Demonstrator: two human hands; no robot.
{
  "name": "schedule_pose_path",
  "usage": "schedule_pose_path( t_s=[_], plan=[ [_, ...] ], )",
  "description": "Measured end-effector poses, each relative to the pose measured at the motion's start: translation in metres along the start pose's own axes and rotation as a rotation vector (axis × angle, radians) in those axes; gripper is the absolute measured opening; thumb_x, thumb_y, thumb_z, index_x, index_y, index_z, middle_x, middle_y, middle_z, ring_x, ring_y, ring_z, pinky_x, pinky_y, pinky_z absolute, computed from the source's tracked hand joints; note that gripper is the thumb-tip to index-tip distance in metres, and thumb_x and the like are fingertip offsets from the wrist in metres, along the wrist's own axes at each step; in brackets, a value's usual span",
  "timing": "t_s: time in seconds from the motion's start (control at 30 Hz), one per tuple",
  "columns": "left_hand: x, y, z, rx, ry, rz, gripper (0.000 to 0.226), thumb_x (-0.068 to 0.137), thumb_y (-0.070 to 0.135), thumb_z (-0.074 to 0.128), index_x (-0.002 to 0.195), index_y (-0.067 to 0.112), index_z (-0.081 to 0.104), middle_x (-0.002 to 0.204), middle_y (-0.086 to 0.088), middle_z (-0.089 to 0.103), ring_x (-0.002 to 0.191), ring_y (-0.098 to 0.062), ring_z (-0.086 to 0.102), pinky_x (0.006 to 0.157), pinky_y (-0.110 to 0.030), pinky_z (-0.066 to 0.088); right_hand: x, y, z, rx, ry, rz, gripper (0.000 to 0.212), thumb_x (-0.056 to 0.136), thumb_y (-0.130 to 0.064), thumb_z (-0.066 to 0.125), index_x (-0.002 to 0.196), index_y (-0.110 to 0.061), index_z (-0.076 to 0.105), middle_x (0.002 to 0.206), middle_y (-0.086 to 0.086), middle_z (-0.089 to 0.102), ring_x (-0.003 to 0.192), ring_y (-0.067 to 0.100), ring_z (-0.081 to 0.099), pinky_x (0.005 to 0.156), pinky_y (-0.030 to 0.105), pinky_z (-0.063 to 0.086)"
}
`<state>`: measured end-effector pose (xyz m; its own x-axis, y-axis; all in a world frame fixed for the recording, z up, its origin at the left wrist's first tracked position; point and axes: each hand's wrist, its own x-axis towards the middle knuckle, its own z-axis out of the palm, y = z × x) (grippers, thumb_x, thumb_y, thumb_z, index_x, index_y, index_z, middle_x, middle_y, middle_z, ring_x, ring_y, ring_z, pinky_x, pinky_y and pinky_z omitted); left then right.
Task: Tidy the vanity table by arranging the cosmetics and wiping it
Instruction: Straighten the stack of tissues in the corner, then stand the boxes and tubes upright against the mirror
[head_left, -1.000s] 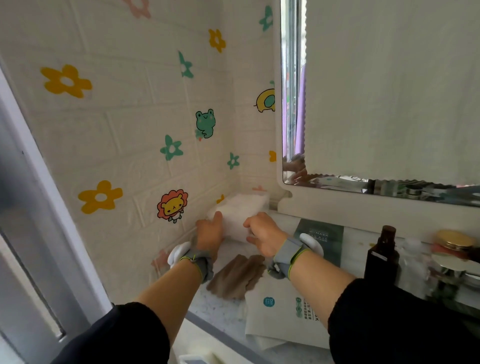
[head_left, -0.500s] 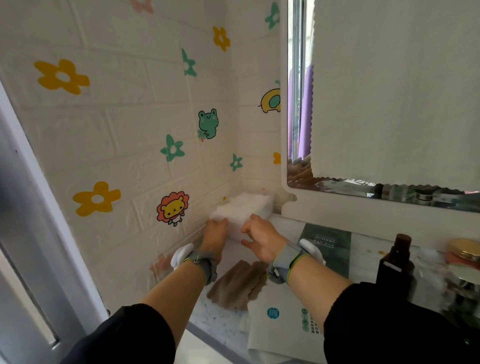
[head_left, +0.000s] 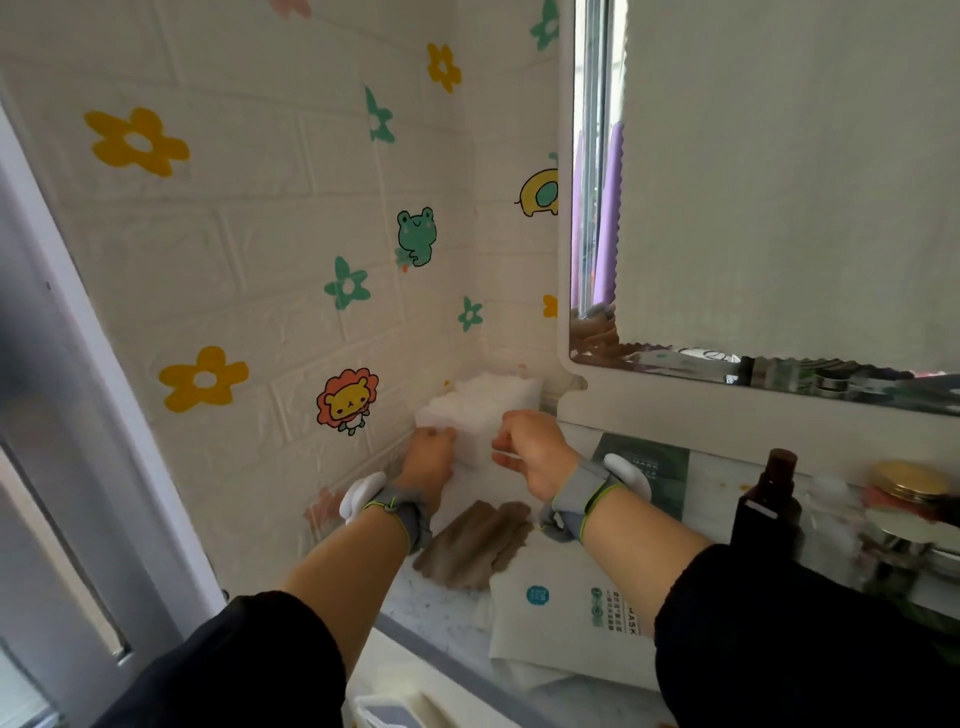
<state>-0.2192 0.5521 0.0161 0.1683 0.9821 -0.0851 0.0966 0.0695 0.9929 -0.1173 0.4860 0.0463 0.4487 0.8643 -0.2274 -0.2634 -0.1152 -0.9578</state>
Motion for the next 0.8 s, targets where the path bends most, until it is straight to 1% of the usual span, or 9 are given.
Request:
schedule_pose_path(
  t_s=[0.07,0.17,0.23,0.3,0.37,0.43,0.6,0.73,0.8],
  plan=[
    [-0.004,0.000,0.000,0.011,-0.002,-0.005,0.005,0.098,0.018,0.045,0.098,0.014,0.049,0.086,-0.005,0.048,0.066,-0.014,0.042,0.077,-0.038,0.043,-0.007,-0.004,-0.004,-0.071,0.051,-0.048,0.017,0.094,0.001,0.041,0.097,-0.005,0.057,0.077,0.006,0.049,0.064,0.014,0.050,0.055,0.023,0.045],
    [-0.017,0.002,-0.001,0.044,-0.016,0.020,0.013,0.099,0.018,0.045,0.088,0.016,0.051,0.077,0.002,0.044,0.064,-0.014,0.040,0.076,-0.037,0.041,-0.018,-0.006,-0.012,-0.134,0.087,-0.110,0.030,0.093,0.000,0.042,0.118,0.011,0.055,0.071,0.006,0.047,0.059,0.015,0.046,0.053,0.024,0.040],
    [-0.027,0.006,-0.001,0.071,-0.030,0.020,0.010,0.100,0.020,0.044,0.095,0.013,0.050,0.078,0.002,0.044,0.066,-0.013,0.041,0.080,-0.039,0.044,-0.030,-0.007,-0.018,-0.167,0.105,-0.141,0.029,0.092,-0.001,0.044,0.115,0.012,0.058,0.069,0.007,0.048,0.058,0.016,0.046,0.052,0.025,0.040],
    [-0.037,0.009,-0.001,0.112,-0.036,0.023,0.013,0.100,0.020,0.044,0.107,0.010,0.048,0.084,0.000,0.046,0.071,-0.016,0.045,0.086,-0.041,0.048,-0.040,-0.009,-0.023,-0.195,0.121,-0.156,0.022,0.092,-0.002,0.047,0.105,0.001,0.063,0.068,0.007,0.051,0.058,0.016,0.048,0.052,0.025,0.041],
    [-0.048,0.012,-0.001,0.145,-0.059,0.030,0.024,0.099,0.020,0.046,0.118,0.005,0.050,0.101,-0.007,0.052,0.087,-0.022,0.051,0.090,-0.041,0.049,-0.051,-0.010,-0.029,-0.221,0.135,-0.161,0.017,0.091,-0.002,0.048,0.099,-0.003,0.063,0.066,0.007,0.052,0.056,0.016,0.048,0.051,0.025,0.042],
    [-0.060,0.014,0.000,0.166,-0.085,0.027,0.032,0.098,0.022,0.048,0.123,0.002,0.052,0.111,-0.011,0.052,0.096,-0.026,0.051,0.087,-0.039,0.051,-0.062,-0.010,-0.036,-0.237,0.144,-0.156,0.015,0.090,-0.002,0.048,0.097,-0.004,0.061,0.065,0.006,0.051,0.053,0.015,0.047,0.048,0.023,0.040],
    [-0.087,0.018,0.006,0.177,-0.147,0.031,0.024,0.095,0.026,0.053,0.107,0.005,0.058,0.101,-0.011,0.056,0.090,-0.029,0.054,0.081,-0.043,0.053,-0.090,-0.010,-0.055,-0.241,0.167,-0.149,0.018,0.092,0.001,0.044,0.096,-0.004,0.061,0.065,0.006,0.048,0.052,0.014,0.043,0.046,0.023,0.034],
    [-0.108,0.018,0.014,0.184,-0.202,0.043,0.020,0.097,0.025,0.052,0.102,0.007,0.057,0.092,-0.007,0.056,0.087,-0.024,0.053,0.076,-0.036,0.047,-0.101,-0.007,-0.072,-0.261,0.195,-0.144,0.030,0.091,0.002,0.045,0.114,0.014,0.059,0.070,0.010,0.047,0.055,0.017,0.042,0.049,0.024,0.033],
    [-0.113,0.017,0.021,0.195,-0.220,0.051,0.022,0.096,0.026,0.052,0.103,0.006,0.058,0.094,-0.007,0.057,0.085,-0.024,0.056,0.076,-0.036,0.049,-0.101,-0.005,-0.079,-0.269,0.223,-0.138,0.030,0.089,0.002,0.046,0.114,0.015,0.058,0.078,0.014,0.050,0.057,0.019,0.042,0.051,0.026,0.033]
  ],
)
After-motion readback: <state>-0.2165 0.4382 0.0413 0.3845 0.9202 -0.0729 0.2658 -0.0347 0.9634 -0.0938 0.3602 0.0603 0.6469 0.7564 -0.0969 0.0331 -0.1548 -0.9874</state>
